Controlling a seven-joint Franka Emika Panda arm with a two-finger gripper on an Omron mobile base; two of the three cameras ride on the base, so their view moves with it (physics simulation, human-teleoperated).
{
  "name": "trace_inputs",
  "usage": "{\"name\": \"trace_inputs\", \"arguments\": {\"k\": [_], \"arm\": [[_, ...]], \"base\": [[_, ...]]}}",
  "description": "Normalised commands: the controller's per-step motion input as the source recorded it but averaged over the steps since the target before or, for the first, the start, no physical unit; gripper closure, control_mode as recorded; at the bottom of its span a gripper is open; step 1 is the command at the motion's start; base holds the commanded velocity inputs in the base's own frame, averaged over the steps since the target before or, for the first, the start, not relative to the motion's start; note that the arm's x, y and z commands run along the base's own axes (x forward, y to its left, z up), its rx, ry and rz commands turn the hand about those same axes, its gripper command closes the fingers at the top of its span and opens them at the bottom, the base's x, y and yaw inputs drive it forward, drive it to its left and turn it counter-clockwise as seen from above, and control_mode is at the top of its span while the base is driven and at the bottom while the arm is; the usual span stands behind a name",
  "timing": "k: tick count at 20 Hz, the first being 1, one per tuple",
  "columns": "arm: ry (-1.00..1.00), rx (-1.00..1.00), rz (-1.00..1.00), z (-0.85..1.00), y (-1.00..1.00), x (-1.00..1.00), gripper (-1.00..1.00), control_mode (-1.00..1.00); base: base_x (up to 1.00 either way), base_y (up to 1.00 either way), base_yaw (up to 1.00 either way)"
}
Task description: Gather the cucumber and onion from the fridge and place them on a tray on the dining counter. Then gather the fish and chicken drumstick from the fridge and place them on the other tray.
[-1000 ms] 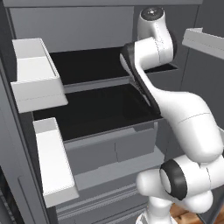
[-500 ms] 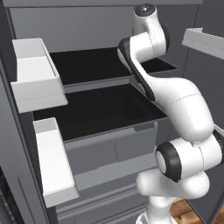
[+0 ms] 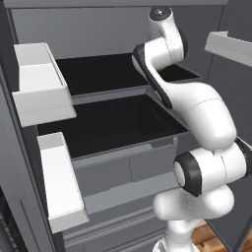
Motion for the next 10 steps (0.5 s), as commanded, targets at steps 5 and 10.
{"name": "trace_inputs", "arguments": {"k": [5, 10], "arm": [[0.1, -0.03, 0.0, -0.03, 0.0, 0.44, -1.0, -1.0], [0.13, -0.04, 0.0, -0.01, 0.0, 0.46, -1.0, -1.0]], "base": [[0.0, 0.0, 0.0], [0.0, 0.0, 0.0]]}}
